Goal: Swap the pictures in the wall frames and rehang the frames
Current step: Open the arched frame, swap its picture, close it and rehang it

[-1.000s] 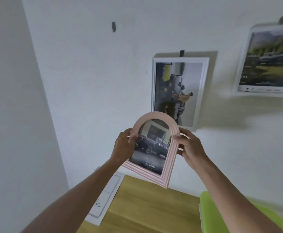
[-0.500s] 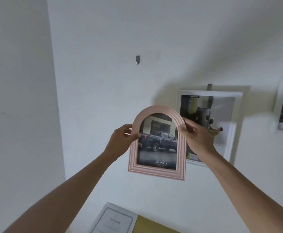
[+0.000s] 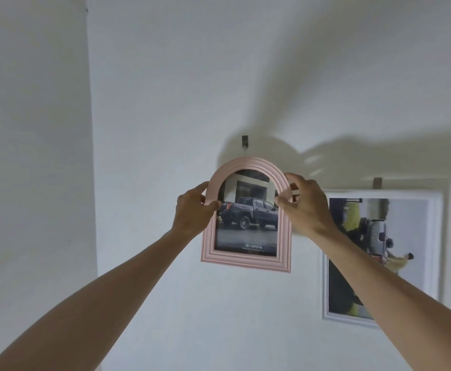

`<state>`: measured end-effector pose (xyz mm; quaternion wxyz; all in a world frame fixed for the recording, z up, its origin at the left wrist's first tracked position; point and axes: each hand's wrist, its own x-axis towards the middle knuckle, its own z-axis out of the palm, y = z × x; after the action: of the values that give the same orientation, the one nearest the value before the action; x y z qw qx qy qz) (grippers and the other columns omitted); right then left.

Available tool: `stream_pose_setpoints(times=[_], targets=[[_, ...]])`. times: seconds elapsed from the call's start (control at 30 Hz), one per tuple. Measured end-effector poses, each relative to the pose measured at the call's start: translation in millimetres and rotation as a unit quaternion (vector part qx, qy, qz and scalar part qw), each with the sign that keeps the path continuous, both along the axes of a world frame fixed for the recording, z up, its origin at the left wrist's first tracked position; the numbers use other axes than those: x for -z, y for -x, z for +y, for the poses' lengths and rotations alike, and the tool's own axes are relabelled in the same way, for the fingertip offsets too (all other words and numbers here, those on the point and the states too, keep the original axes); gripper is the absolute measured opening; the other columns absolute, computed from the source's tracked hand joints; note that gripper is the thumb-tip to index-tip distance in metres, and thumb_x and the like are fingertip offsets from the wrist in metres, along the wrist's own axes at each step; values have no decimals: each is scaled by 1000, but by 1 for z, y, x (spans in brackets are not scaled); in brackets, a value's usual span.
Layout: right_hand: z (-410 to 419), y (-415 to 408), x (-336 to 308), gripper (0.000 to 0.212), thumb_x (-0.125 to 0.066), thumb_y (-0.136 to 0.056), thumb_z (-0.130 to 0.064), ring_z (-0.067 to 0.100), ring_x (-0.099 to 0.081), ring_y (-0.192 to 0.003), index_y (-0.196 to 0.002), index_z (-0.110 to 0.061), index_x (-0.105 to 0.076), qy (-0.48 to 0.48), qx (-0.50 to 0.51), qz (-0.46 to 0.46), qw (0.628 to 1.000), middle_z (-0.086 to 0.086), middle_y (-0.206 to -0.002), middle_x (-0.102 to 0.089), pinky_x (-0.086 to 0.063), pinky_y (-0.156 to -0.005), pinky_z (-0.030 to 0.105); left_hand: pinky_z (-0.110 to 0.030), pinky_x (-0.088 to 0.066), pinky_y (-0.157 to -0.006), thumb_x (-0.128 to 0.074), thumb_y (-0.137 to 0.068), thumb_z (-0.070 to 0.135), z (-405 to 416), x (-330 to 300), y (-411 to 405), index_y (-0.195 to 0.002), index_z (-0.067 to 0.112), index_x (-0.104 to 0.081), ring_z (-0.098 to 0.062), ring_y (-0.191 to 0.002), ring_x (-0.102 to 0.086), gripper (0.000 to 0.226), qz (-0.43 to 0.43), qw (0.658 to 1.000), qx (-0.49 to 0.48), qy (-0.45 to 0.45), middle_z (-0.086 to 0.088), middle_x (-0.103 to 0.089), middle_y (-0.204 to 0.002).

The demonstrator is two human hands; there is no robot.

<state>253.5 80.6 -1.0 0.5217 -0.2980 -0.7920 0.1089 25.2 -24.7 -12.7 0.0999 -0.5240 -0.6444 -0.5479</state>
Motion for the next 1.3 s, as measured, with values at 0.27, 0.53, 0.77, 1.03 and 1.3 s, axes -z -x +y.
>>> stream_pose_setpoints(times=[0.27,0.53,0.77,1.03,1.3], targets=[[20,39,-34,55,-71,-87,-16,17,-50,-87,-138,-24,-53,-58,59,12,997,4,-96,-56,-32,-80,22,-28,-36,-68,-67,-85,30,35,-33,37,-108,27,-65,-24,-89,-58,23,54,998,-43,-1,-2,-67,-85],[22,54,-31,50,-62,-89,-20,23,-53,-89,-137,-31,-51,-130,168,-6,977,-3,-90,-54,-39,-66,30,-28,-38,-65,-64,-86,33,58,-36,52,-113,18,-53,-25,-77,-52,32,123,990,-68,-11,-1,-50,-81],[23,54,-18,52,-68,-86,-16,22,-60,-86,-135,-28,-55,-138,174,7,975,-7,-98,-46,-36,-63,27,-31,-51,-70,-65,-83,35,65,-24,58,-109,23,-58,-24,-76,-58,29,151,988,-37,-24,3,-48,-83],[27,54,-12,46,-66,-90,-22,18,-47,-72,-134,-26,-52,-138,184,11,973,-2,-102,-43,-38,-61,27,-38,-54,-77,-63,-86,35,64,-22,59,-124,24,-50,-26,-79,-58,41,168,985,-26,-25,-2,-51,-95],[29,51,-9,51,-65,-91,-19,17,-47,-72,-138,-23,-47,-149,178,-11,973,4,-107,-47,-42,-58,30,-37,-52,-78,-65,-87,35,65,-19,57,-124,22,-51,-26,-83,-59,41,154,988,-20,-28,-2,-51,-97]])
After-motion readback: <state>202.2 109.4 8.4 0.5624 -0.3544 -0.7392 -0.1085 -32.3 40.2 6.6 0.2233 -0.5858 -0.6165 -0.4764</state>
